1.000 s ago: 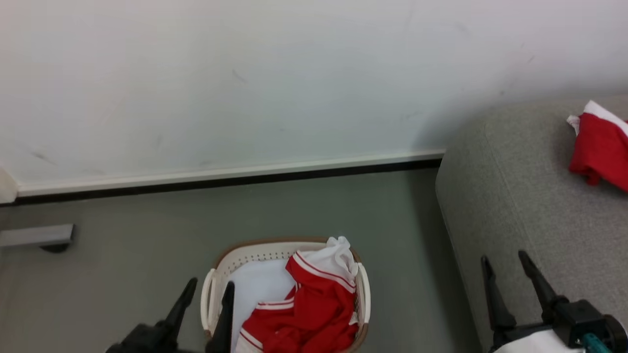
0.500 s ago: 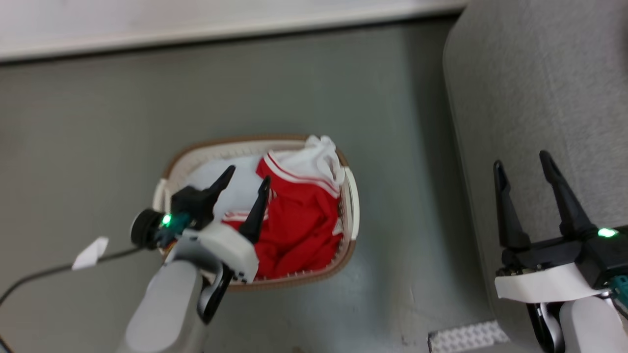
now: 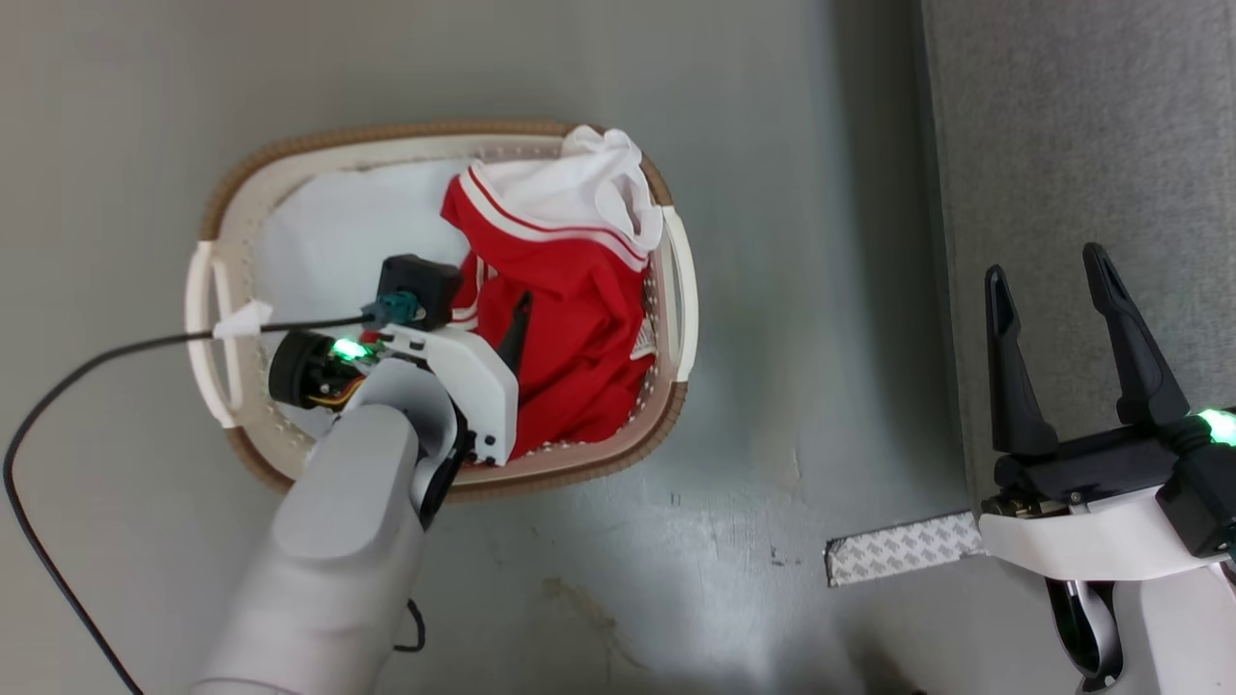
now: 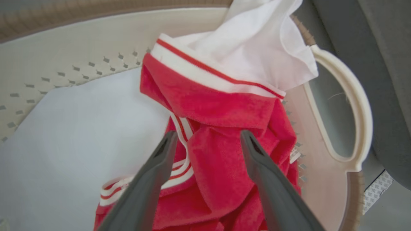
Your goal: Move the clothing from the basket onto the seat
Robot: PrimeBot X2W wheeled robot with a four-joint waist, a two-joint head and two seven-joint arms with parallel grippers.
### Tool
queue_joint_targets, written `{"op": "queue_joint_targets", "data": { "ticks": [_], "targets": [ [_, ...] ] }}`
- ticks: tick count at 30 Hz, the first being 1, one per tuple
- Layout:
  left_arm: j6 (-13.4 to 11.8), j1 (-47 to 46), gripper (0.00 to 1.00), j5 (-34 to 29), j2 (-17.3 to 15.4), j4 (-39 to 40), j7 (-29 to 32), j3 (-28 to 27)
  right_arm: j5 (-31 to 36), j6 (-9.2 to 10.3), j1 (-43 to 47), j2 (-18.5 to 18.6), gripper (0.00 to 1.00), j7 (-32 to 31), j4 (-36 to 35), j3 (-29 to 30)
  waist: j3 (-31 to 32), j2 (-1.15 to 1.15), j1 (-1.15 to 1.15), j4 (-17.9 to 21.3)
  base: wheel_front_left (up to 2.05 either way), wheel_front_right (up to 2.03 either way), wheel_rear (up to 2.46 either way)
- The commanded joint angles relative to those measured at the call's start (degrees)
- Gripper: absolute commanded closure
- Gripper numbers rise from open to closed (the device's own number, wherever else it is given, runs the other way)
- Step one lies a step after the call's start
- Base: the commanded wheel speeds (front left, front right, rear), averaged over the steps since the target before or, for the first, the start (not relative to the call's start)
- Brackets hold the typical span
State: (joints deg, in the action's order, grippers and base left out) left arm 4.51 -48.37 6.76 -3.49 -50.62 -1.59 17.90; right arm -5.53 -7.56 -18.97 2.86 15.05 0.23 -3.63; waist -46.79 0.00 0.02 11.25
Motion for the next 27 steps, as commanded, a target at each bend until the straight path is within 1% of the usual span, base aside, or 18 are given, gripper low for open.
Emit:
{"op": "queue_joint_targets", "data": {
  "ticks": [1, 8, 13, 17, 18, 19, 23, 27],
  "targets": [
    [-0.2, -1.0, 0.00, 0.4, -0.1, -0.9, -0.3, 0.1, -0.2, 0.14, -1.0, 0.1, 0.00, 0.2, -0.4, -0.1, -1.3, 0.00, -0.02, 0.5, 0.00, 0.00, 0.00],
    [-0.9, -4.7, 0.00, -0.1, -0.7, -6.9, -1.5, 0.7, -0.7, 0.15, -1.0, 0.1, 0.00, 0.2, -1.5, -0.2, -3.8, 0.00, -0.02, 1.3, 0.00, 0.00, 0.00],
    [0.2, -6.3, 0.00, 0.3, -0.4, -10.0, -3.0, 1.8, -0.7, 0.15, -0.4, 0.1, 0.00, 0.2, -1.5, 0.3, -4.9, 0.00, -0.02, 1.2, 0.00, 0.00, 0.00],
    [1.5, -6.7, 0.00, 1.2, 0.0, -12.2, -3.5, 3.3, -0.7, 0.15, -0.6, 0.1, 0.00, 0.2, -1.3, -0.1, -5.2, 0.00, -0.02, 1.1, 0.00, 0.00, 0.00],
    [1.9, -6.8, 0.55, 1.2, 0.0, -12.5, -3.8, 3.8, -0.7, 0.15, -0.8, 0.1, 0.00, 0.2, -1.3, -0.2, -5.1, 0.00, -0.02, 1.2, 0.00, 0.00, 0.00],
    [2.0, -7.1, 1.00, 1.3, 0.1, -12.6, -4.7, 4.3, -0.6, 0.15, -0.9, 0.1, 0.00, 0.2, -1.2, -0.3, -5.1, 0.00, -0.02, 1.2, 0.00, 0.00, 0.00],
    [2.7, -7.3, 1.00, 2.7, 0.2, -13.4, -6.8, 6.1, -0.1, 0.15, -0.9, 0.1, 0.00, 0.2, -0.8, 0.2, -4.1, 0.00, -0.02, 0.8, 0.00, 0.00, 0.00],
    [2.9, -6.9, 1.00, 5.7, 0.4, -13.3, -9.4, 6.9, -0.2, 0.15, -1.1, 0.1, 0.00, 0.2, -0.1, 0.1, -1.2, 0.00, -0.02, 0.0, 0.00, 0.00, 0.00]
  ]
}}
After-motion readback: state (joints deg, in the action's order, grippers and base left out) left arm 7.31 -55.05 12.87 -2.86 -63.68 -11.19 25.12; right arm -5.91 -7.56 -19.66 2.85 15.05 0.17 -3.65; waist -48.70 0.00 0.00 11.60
